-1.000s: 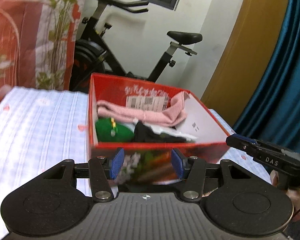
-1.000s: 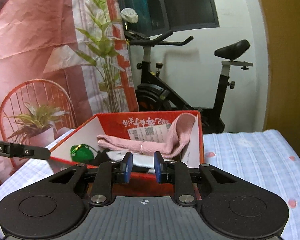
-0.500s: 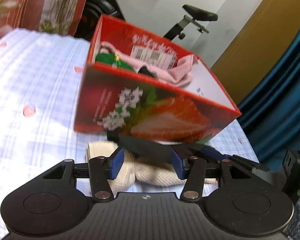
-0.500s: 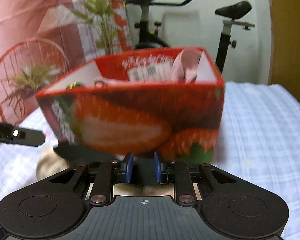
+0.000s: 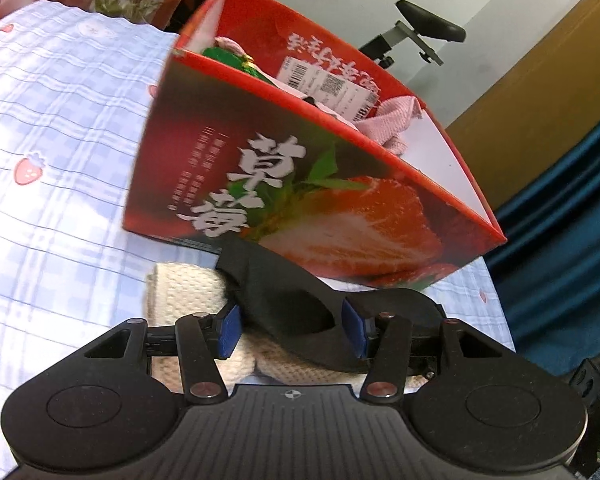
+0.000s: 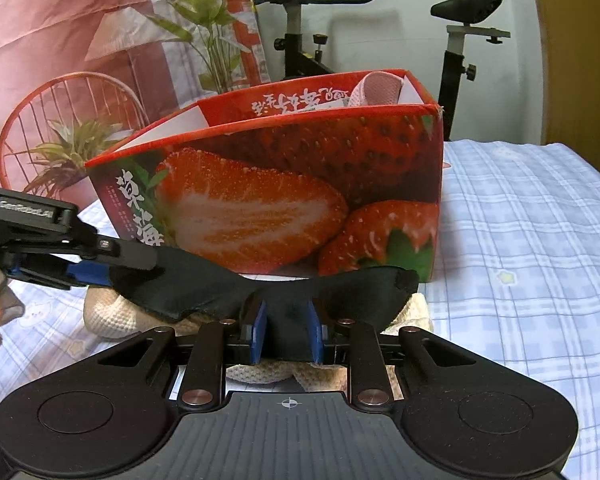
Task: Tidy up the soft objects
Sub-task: 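Lower both grippers to the black strap and close them on it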
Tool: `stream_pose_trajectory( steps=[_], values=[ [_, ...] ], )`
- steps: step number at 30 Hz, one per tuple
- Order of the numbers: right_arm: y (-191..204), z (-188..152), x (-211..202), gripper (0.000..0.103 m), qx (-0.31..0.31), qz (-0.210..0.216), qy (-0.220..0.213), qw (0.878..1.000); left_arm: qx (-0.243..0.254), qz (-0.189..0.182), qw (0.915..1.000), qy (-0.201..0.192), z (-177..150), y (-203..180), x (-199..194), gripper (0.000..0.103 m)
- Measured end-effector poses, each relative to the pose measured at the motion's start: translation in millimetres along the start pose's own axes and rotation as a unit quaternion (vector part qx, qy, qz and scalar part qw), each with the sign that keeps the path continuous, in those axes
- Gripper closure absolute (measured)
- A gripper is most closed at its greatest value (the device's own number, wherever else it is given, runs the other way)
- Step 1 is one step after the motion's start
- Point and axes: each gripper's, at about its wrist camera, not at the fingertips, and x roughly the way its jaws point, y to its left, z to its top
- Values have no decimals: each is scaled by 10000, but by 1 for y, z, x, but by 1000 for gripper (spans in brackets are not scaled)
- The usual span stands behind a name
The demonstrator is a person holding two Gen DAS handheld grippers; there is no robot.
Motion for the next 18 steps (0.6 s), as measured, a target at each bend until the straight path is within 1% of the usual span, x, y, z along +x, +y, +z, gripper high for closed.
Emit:
stream_pose_trajectory(
  steps=[1, 2, 4, 5, 7, 9, 10, 12, 14, 18],
  values=[
    [0, 0, 0, 81, 21, 5, -3, 10000, 35, 29, 10000, -25, -1, -2, 1, 51],
    [-1, -1, -1, 81, 37, 11, -5, 10000, 75, 100, 9999, -66, -1, -4, 0, 64],
    [-1, -1, -2, 81, 88, 25, -4, 10000, 73, 173, 9997, -132, -2, -3, -2, 80],
    [-1, -1, -2, 81, 106, 34, -4, 9999, 55, 104, 9997, -191, -2, -2, -6, 83],
    [-1, -1, -5, 81, 109, 40, -15, 9999, 272, 60, 9990, -357, -5, -9, -16, 86],
    [2, -1, -6, 81, 65, 61, -43, 10000, 668, 122, 9965, -479, -9, -22, -27, 87],
    [3, -1, -8, 81, 15, 58, -58, 10000, 822, 92, 9952, -515, -12, -29, -33, 89],
    [6, 0, -11, 79, -22, 58, -97, 9999, 987, 35, 9934, -584, -18, -37, -42, 89],
    [8, 2, -14, 72, -15, 128, -154, 9998, 968, 58, 9935, -604, -24, -37, -47, 89],
    [11, 4, -21, 70, 10, 139, -265, 9996, 720, 105, 9961, -495, -35, -23, -48, 89]
  ],
)
